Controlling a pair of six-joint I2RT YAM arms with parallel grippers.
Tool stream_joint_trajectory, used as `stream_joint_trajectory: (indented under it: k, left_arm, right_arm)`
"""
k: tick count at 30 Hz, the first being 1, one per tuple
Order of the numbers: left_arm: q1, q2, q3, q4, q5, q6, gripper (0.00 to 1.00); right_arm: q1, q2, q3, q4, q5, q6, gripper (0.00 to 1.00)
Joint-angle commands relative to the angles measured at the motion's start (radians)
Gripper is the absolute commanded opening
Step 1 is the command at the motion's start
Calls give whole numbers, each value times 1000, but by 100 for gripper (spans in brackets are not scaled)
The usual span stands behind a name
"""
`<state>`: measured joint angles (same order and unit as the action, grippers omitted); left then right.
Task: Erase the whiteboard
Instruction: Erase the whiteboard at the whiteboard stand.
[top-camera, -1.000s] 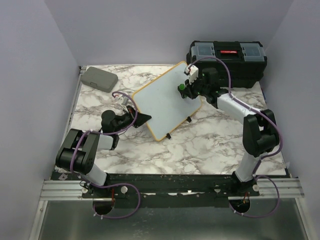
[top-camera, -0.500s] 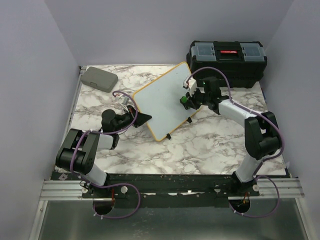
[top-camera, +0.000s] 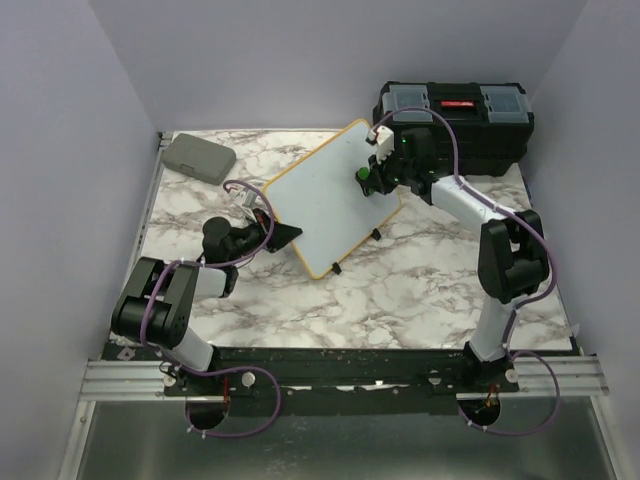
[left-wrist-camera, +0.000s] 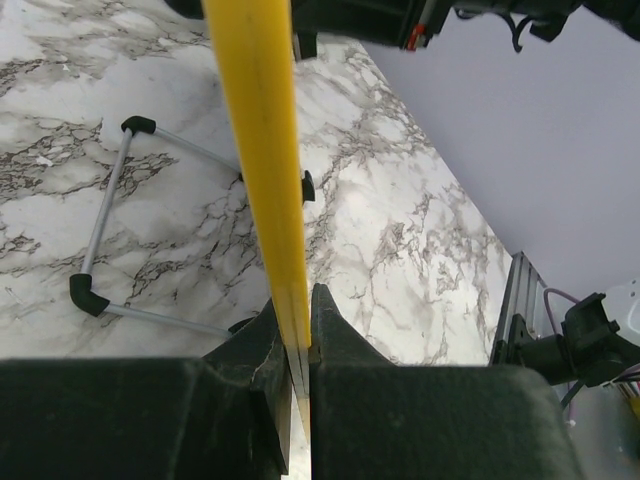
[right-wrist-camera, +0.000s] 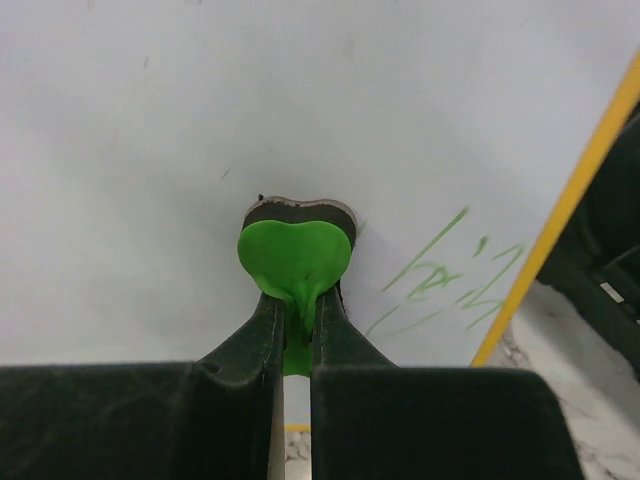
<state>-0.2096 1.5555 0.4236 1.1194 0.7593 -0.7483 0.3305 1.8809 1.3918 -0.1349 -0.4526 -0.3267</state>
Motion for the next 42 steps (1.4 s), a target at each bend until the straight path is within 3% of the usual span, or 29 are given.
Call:
stream_joint_trajectory:
  k: [1,6,10,20,30,38,42]
  left_arm:
    - [-20,-10,15,25,127,14,0]
    - [-20,-7,14,25,127,14,0]
    - [-20,-6,15,25,129,15,0]
    - [-20,3,18,25,132,20,0]
    - [-20,-1,21,9,139,24,0]
    - [-20,8,25,14,145,20,0]
    - [-20,7,23,13,147,20,0]
  right_arm:
    - [-2,47,100,6,86,124,1]
    - [-3,68,142,-52,114,159,1]
    - [-3,88,127,-164,35,75,1]
    - [-2,42,-52,-196,16,-34,1]
    - [-6,78,108,-41,158,134,1]
    - [-5,111,208,-28,126,184,1]
    - [-5,147,241,-75,39,204,1]
